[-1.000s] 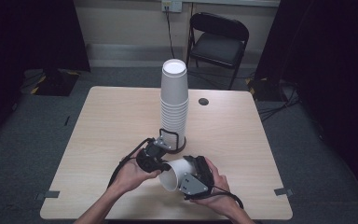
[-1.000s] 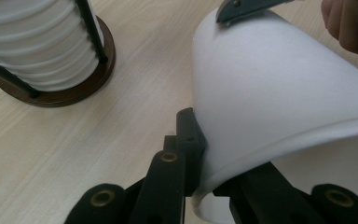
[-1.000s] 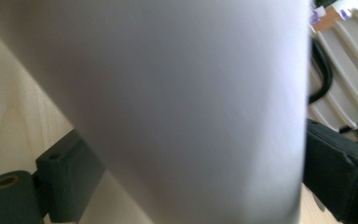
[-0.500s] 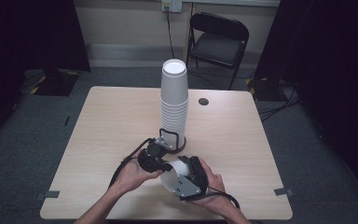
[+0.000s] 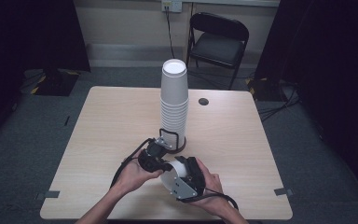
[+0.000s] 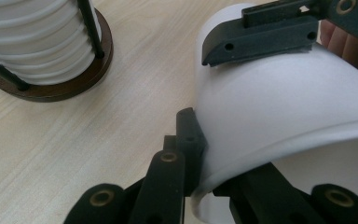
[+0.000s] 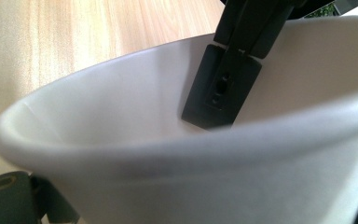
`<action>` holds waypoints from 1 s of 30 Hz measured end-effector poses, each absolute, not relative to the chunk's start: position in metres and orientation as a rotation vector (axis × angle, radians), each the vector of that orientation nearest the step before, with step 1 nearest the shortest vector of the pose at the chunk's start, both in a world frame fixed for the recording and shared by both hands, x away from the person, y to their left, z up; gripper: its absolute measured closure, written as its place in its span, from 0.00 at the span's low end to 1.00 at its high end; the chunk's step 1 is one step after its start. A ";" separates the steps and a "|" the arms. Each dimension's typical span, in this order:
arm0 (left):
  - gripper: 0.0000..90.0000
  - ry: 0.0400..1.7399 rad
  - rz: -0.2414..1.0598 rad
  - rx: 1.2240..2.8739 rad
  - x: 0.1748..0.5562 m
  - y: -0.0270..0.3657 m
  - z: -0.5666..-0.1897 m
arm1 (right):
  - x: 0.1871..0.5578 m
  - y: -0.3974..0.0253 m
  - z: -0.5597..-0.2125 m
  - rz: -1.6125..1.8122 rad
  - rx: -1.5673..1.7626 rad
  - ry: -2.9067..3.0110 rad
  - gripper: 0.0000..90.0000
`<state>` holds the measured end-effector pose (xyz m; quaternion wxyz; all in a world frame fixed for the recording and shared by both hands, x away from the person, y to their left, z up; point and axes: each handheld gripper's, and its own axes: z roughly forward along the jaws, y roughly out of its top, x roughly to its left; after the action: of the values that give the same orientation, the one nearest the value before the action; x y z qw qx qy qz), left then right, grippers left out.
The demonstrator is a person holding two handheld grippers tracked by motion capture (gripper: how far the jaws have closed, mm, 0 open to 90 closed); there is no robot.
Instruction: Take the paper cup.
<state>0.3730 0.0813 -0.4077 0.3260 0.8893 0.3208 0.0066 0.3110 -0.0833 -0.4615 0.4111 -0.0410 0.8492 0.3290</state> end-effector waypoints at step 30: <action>0.91 0.902 -0.012 2.147 0.373 0.096 -0.416 | 0.311 -0.080 -0.456 0.940 -0.054 2.125 0.12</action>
<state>0.3731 0.0963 -0.4159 0.3954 0.8467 0.3560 -0.0046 0.3106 -0.0800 -0.4560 0.3974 -0.0214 0.8390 0.3710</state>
